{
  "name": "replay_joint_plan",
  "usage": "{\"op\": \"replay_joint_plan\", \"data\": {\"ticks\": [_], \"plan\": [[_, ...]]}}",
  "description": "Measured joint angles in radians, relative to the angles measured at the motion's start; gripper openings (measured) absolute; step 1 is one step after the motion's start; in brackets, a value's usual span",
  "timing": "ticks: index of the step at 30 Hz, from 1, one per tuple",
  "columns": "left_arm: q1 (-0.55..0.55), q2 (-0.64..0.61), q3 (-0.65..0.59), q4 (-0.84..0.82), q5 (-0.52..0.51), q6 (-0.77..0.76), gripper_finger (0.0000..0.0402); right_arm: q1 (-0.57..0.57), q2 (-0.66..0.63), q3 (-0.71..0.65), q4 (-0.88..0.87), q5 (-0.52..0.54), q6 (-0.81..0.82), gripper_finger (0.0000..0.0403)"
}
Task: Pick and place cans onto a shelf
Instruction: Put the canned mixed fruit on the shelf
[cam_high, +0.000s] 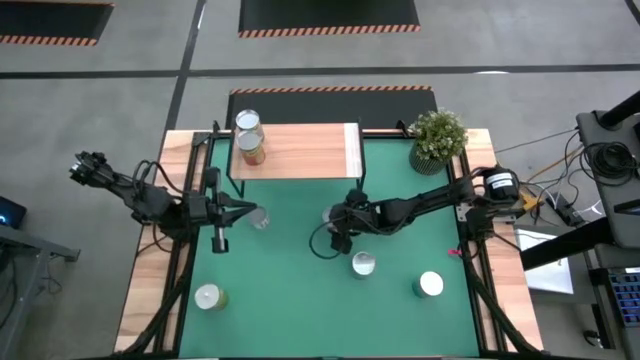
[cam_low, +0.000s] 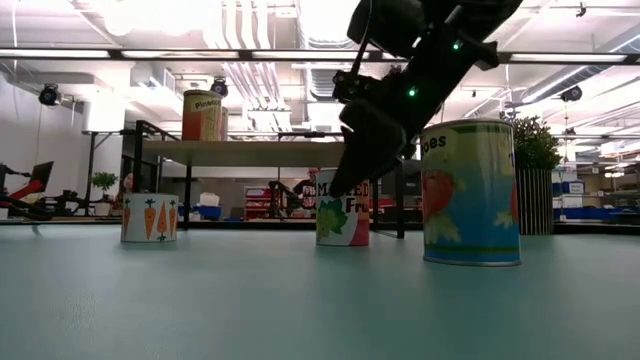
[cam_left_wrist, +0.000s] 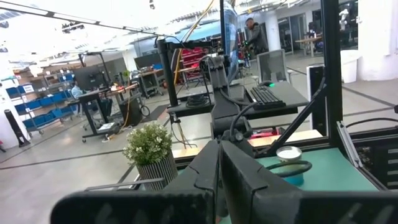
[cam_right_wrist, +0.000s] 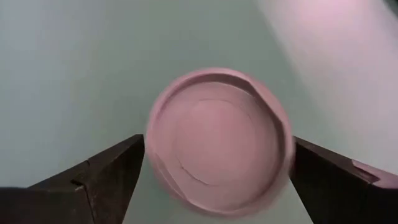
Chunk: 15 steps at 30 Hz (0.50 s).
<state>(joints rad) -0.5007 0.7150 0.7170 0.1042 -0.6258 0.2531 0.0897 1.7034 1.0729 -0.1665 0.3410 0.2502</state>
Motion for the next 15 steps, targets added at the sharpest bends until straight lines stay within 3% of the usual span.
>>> {"op": "replay_joint_plan", "data": {"ticks": [10,15], "plan": [[0.000,0.003,-0.007,-0.001,0.000,0.000,0.0000,0.001,0.000,0.000,0.022,-0.023,0.000,0.0268],[0.000,0.003,-0.009,-0.052,0.000,0.028,0.0000,0.001,-0.043,0.000,0.022,-0.063,0.002,0.0266]]}}
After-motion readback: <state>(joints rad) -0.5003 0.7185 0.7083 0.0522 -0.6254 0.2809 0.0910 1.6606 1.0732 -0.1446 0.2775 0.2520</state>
